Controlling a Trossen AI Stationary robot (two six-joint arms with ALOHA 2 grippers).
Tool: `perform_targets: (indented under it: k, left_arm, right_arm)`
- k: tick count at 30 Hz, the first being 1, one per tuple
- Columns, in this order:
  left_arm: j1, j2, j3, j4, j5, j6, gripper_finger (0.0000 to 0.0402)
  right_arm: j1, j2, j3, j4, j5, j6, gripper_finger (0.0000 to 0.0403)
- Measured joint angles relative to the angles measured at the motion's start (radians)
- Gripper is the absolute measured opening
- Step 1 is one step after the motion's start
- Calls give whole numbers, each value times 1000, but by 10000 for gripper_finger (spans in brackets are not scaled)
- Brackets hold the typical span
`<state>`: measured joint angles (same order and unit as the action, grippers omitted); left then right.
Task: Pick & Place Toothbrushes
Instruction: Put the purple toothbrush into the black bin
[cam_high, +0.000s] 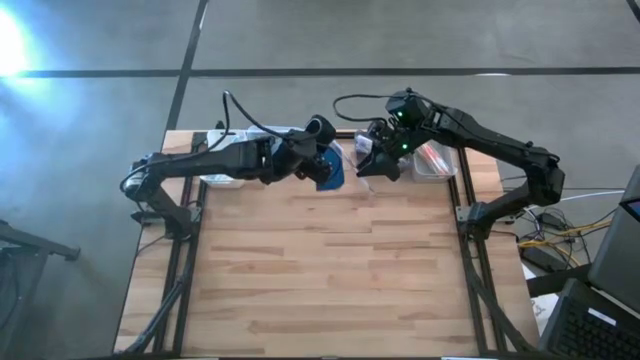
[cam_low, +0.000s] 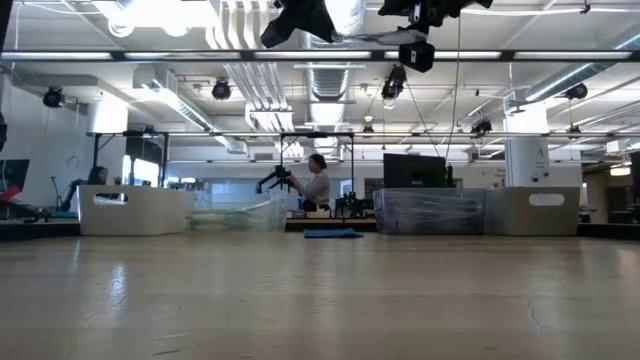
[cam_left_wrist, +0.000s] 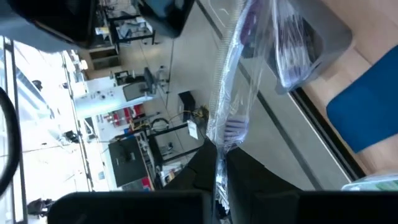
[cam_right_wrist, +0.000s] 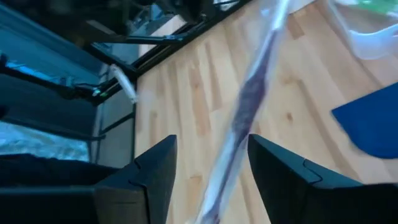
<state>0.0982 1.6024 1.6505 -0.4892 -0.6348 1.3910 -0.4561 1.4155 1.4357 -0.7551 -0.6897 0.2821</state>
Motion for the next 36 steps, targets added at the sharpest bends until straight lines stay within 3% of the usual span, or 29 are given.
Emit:
perform_targets:
  k: [9, 16, 20, 26, 32, 36]
  left_arm:
    - [-1, 0, 0, 20, 5, 4, 18]
    - [3, 0, -2, 25, 5, 6, 19]
    - [6, 0, -2, 25, 5, 6, 19]
    - [6, 1, -2, 26, 4, 6, 24]
    - [6, 1, -2, 26, 15, 5, 30]
    - [7, 0, -1, 27, 58, -14, 63]
  right_arm:
    - [0, 0, -19, 4, 88, 0, 183]
    - [0, 0, -46, 9, 88, 0, 156]
    - [0, 0, -48, 14, 88, 5, 122]
    - [0, 0, -50, 11, 91, 26, 40]
    - [0, 0, -50, 10, 91, 27, 40]
    - [0, 0, -50, 8, 91, 25, 40]
